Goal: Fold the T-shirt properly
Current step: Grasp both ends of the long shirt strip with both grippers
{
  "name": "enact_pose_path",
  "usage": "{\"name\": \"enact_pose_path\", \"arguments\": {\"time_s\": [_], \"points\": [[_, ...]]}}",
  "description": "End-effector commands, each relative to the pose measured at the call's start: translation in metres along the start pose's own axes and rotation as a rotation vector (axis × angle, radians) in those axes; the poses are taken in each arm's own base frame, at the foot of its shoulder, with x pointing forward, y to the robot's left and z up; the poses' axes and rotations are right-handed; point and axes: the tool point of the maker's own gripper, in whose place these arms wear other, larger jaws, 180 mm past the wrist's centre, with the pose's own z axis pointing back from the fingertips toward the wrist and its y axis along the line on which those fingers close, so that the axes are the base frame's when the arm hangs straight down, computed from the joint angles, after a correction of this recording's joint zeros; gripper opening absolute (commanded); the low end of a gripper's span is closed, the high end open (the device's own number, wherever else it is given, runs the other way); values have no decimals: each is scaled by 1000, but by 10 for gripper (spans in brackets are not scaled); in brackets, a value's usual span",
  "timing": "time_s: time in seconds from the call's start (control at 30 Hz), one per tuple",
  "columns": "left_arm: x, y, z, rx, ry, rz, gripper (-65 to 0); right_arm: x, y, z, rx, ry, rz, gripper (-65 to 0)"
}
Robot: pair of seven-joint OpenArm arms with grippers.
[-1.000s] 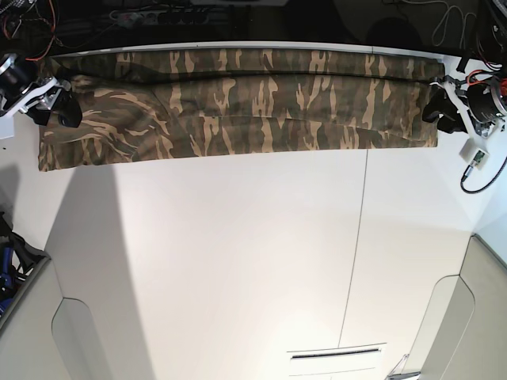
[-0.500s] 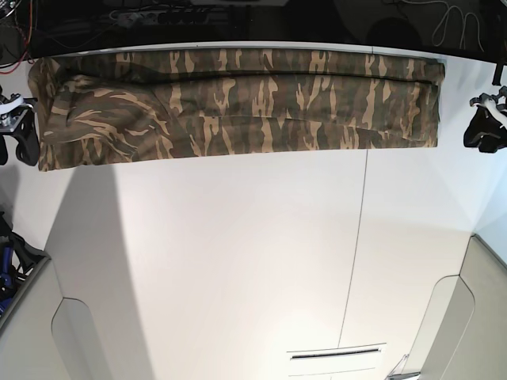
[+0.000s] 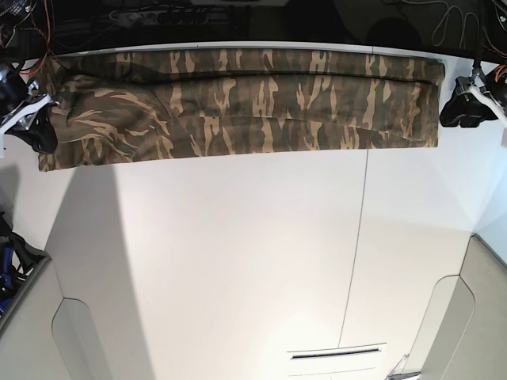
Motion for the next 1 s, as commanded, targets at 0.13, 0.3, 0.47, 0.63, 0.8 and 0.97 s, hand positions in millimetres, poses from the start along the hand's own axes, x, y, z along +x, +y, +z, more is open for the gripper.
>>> {"name": "enact_pose_path", "arguments": {"time_s": [0.13, 0.3, 0.47, 0.63, 0.8, 0.97], "points": [[-5, 6, -2, -15, -5, 40, -244, -37, -23, -19, 7, 52, -152, -650], [-25, 6, -14, -33, 46, 75, -243, -72, -36, -29, 3, 103, -271, -650], [-32, 16, -24, 34, 56, 19, -243, -76, -35, -30, 17, 102, -301, -650], [-39, 18, -27, 52, 83, -6, -243, -72, -31, -30, 44, 83, -322, -650], [-43, 19, -29, 66, 102, -28, -243, -69, -29, -30, 56, 70, -331, -650], [-56, 1, -42, 10, 152, -46, -244, -69, -29, -31, 57, 69, -332, -650]]}}
